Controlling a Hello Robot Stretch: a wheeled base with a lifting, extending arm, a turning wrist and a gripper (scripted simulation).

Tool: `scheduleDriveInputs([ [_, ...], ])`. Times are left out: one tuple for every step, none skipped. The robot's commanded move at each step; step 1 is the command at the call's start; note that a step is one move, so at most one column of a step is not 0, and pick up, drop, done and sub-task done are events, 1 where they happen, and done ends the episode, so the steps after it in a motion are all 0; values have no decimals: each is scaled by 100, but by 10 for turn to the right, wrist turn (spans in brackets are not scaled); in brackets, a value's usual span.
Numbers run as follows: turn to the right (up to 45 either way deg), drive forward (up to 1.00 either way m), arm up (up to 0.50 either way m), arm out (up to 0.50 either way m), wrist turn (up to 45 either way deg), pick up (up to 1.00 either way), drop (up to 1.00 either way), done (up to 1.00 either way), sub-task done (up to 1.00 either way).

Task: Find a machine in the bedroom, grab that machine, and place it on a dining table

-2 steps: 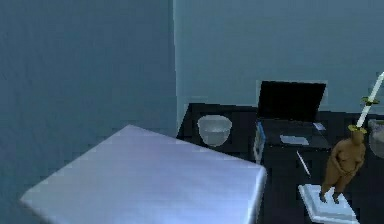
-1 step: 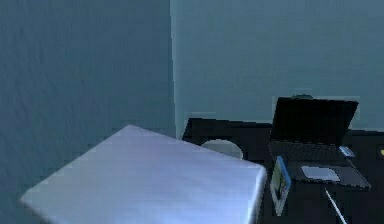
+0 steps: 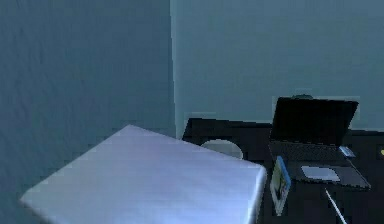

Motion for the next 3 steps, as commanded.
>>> scheduleDriveInputs([
  [0, 0, 0, 48, 0, 0, 0, 0, 0],
  [0, 0, 0, 0, 390, 0, 0, 0, 0],
  [0, 0, -32, 0, 0, 0, 0, 0, 0],
])
